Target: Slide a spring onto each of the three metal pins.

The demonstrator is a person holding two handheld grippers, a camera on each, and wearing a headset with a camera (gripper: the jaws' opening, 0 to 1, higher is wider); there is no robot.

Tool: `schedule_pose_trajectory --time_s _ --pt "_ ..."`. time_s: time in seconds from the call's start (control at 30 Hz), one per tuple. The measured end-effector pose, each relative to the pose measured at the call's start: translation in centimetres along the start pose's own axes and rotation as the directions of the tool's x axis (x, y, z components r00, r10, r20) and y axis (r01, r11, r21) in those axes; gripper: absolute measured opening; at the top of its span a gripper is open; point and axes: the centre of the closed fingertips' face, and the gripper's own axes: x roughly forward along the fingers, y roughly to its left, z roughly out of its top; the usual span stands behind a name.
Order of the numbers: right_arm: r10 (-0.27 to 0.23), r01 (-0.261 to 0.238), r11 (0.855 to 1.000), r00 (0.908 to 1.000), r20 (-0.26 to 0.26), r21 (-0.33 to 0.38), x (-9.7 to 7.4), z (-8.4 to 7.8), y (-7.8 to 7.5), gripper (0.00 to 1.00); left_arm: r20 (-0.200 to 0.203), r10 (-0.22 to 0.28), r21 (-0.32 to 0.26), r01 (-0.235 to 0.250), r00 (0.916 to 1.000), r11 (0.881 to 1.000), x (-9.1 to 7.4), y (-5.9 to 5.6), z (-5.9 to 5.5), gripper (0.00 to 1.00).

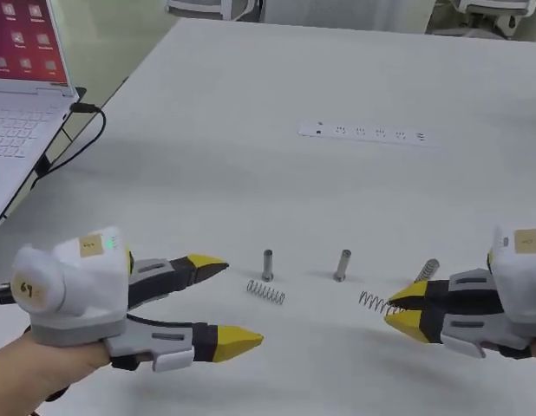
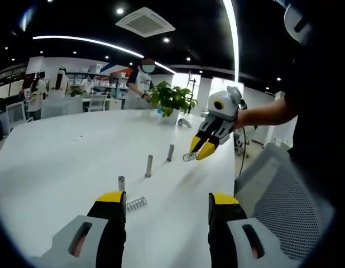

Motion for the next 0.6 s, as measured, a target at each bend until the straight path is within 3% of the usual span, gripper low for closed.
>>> schedule_pose_trajectory --time_s 0.13,0.3,0.6 --pt "0.008 -0.008 1.000 0.9999 -0.007 -0.025 -0.3 0.2 0.2 0.08 0.016 -0.055 -0.004 0.055 0.9983 0.998 1.3 -0.8 0.8 0.48" --pt "0.024 -0.024 0.998 0.9997 -0.006 -0.057 -0.5 1.1 0.7 0.08 -0.028 -0.143 0.033 0.144 0.9893 0.989 3.5 -2.3 0.7 0.37" --pt "0.064 -0.064 0.992 0.9979 -0.004 -0.112 -0.3 2.1 2.0 0.08 -0.023 -0.200 0.052 0.201 0.9796 0.978 6.4 -4.0 1.4 0.36"
